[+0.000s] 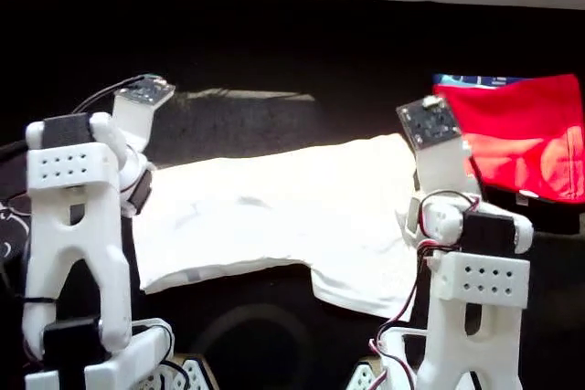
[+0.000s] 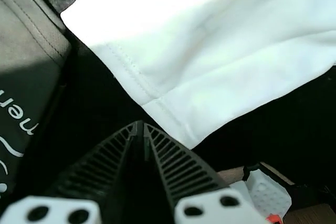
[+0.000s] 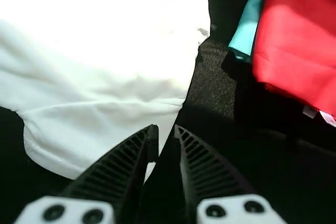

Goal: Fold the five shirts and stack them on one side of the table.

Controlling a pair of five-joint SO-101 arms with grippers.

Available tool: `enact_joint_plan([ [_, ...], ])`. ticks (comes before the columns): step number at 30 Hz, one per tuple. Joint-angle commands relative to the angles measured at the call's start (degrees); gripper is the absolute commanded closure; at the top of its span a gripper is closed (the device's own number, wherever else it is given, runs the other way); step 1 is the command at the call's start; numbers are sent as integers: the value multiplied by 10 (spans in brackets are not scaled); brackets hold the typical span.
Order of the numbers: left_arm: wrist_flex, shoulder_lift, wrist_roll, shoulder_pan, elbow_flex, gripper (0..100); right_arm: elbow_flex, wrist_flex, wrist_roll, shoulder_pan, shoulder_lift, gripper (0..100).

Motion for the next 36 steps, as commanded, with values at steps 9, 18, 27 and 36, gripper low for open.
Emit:
enact_joint_plan([
  [9,-172,229,84,44,3,991,-20,-312,-80,-101,350,991],
  [18,-172,333,72,-43,-86,991,-154,-381,-80,-65,586,991],
  [27,-106,410,58,-44,-232,991,-276,-328,-80,-6,688,991],
  [36,53,509,59,-13,-459,991,-335,-231,-81,-8,617,991],
])
